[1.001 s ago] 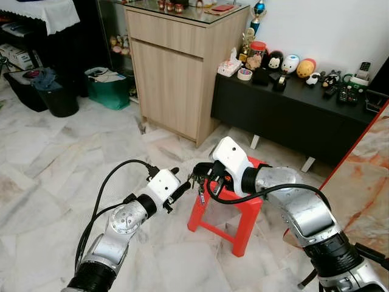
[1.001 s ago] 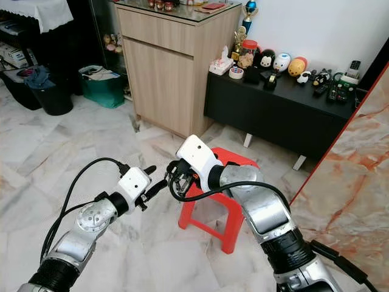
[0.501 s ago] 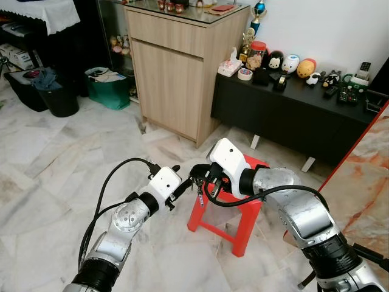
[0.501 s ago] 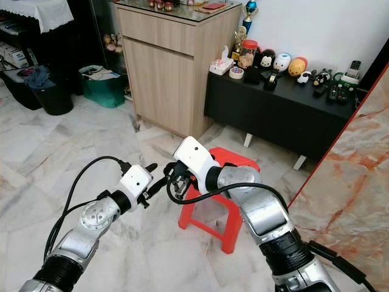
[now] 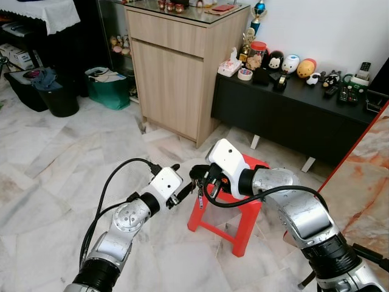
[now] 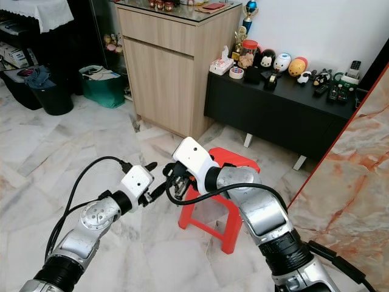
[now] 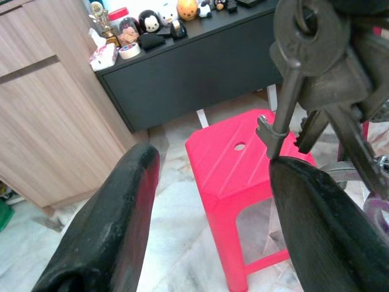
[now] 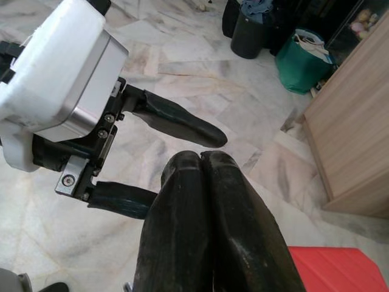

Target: Hang keys on a hook

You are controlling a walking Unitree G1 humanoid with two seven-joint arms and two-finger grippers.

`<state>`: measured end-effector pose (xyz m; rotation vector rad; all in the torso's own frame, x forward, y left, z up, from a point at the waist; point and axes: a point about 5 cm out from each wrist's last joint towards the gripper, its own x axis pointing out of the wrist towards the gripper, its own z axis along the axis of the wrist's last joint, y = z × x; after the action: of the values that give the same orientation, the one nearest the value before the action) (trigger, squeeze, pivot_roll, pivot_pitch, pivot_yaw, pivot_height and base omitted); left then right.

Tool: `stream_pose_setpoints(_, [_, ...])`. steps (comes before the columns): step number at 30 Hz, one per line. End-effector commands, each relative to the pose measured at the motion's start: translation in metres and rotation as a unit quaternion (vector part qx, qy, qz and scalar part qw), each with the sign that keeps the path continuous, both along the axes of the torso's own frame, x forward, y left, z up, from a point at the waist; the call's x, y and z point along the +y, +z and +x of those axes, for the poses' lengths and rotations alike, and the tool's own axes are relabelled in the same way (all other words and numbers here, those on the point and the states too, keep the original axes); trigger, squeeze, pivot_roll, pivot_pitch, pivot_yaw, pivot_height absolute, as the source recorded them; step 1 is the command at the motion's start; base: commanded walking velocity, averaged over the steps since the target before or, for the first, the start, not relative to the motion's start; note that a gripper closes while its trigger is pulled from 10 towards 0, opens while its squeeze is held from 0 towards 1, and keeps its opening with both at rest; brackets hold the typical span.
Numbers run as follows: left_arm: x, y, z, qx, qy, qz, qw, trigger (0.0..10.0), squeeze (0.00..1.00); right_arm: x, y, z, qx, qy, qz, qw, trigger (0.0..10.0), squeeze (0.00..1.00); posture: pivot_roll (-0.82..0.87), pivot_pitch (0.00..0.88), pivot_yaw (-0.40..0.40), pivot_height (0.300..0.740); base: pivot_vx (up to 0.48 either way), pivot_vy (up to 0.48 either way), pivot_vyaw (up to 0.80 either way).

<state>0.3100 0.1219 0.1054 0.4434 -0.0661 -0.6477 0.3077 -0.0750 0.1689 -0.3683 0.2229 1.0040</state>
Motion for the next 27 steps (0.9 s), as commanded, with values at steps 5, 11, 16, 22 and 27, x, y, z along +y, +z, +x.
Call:
stream_pose_setpoints(5, [-0.0011, 0.0044, -0.0027, 0.0, -0.018, -0.013, 1.0, 10.0, 0.0, -0.0039, -0.0022, 0.0012, -0.005, -0.01, -0.009, 1.0, 10.0, 0.0, 0.07, 0.0, -0.098, 0.74, 0.0, 0.0, 0.0])
stream_pose_setpoints(11, [-0.0024, 0.0038, -0.0059, 0.006, -0.029, -0.014, 0.999, 10.0, 0.0, -0.0058, -0.0043, 0.0027, -0.004, -0.016, -0.014, 1.0, 10.0, 0.0, 0.07, 0.0, -0.098, 0.74, 0.0, 0.0, 0.0])
stream_pose_setpoints(16, [-0.0026, 0.0024, -0.0065, 0.011, -0.034, -0.011, 0.999, 10.0, 0.0, -0.0078, -0.0071, 0.0035, -0.003, -0.025, -0.019, 0.999, 10.0, 0.0, 0.07, 0.0, -0.098, 0.74, 0.0, 0.0, 0.0])
stream_pose_setpoints(22, [-0.0041, 0.0035, -0.0064, 0.014, -0.04, -0.013, 0.999, 10.0, 0.0, -0.0099, -0.0065, 0.0084, -0.007, -0.05, -0.014, 0.999, 10.0, 0.0, 0.07, 0.0, -0.096, 0.74, 0.0, 0.0, 0.0])
stream_pose_setpoints(27, [-0.0036, 0.0036, -0.0063, 0.013, -0.037, -0.011, 0.999, 10.0, 0.0, -0.0086, -0.0075, 0.008, -0.007, -0.047, -0.014, 0.999, 10.0, 0.0, 0.07, 0.0, -0.096, 0.74, 0.0, 0.0, 0.0])
